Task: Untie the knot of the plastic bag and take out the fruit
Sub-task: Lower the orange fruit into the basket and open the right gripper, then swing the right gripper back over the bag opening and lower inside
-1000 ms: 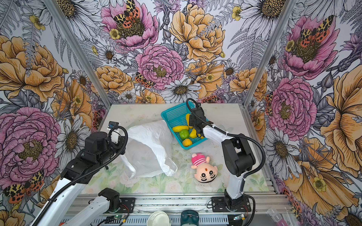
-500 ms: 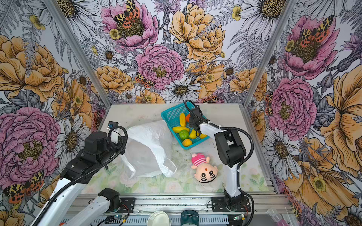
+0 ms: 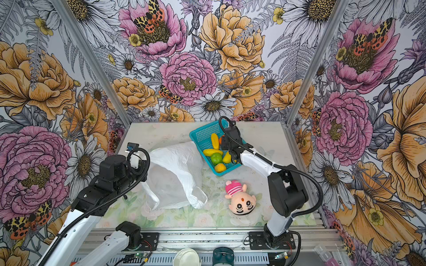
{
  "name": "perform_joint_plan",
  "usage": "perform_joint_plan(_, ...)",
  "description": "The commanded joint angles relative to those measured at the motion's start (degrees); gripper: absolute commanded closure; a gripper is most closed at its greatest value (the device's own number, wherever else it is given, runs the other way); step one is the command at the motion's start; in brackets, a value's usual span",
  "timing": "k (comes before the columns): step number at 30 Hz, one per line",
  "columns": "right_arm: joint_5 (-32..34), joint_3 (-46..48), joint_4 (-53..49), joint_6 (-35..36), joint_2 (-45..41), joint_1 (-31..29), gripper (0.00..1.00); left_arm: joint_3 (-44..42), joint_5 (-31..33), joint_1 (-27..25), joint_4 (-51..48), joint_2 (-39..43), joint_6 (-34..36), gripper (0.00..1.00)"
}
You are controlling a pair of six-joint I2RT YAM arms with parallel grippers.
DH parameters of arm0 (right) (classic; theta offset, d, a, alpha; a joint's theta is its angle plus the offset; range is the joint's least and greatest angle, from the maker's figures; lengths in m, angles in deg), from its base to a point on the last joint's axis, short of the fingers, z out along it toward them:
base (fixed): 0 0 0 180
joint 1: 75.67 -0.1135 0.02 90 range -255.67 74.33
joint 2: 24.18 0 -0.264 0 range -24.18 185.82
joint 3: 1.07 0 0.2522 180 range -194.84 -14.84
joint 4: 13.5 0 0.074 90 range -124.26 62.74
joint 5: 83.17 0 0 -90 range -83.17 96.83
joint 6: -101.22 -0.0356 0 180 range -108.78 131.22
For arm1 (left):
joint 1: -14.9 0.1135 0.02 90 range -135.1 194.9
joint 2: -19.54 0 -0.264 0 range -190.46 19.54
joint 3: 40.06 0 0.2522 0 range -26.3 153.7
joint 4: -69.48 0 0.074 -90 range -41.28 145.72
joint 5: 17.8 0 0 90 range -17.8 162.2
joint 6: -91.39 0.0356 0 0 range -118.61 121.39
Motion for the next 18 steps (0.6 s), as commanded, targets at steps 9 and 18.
perform_joint_plan(9, 8.4, 16.0, 17.8, 11.3, -22.6, -26.3, 0.39, -0.4, -0.6, 0.4, 0.1, -0.1, -0.8, 1.00)
perform_joint_plan(18, 12.3, 19.4, 33.1, 19.4, -17.6, -47.0, 0.45, -0.5, -0.9, 0.3, 0.0, 0.1, -0.8, 1.00)
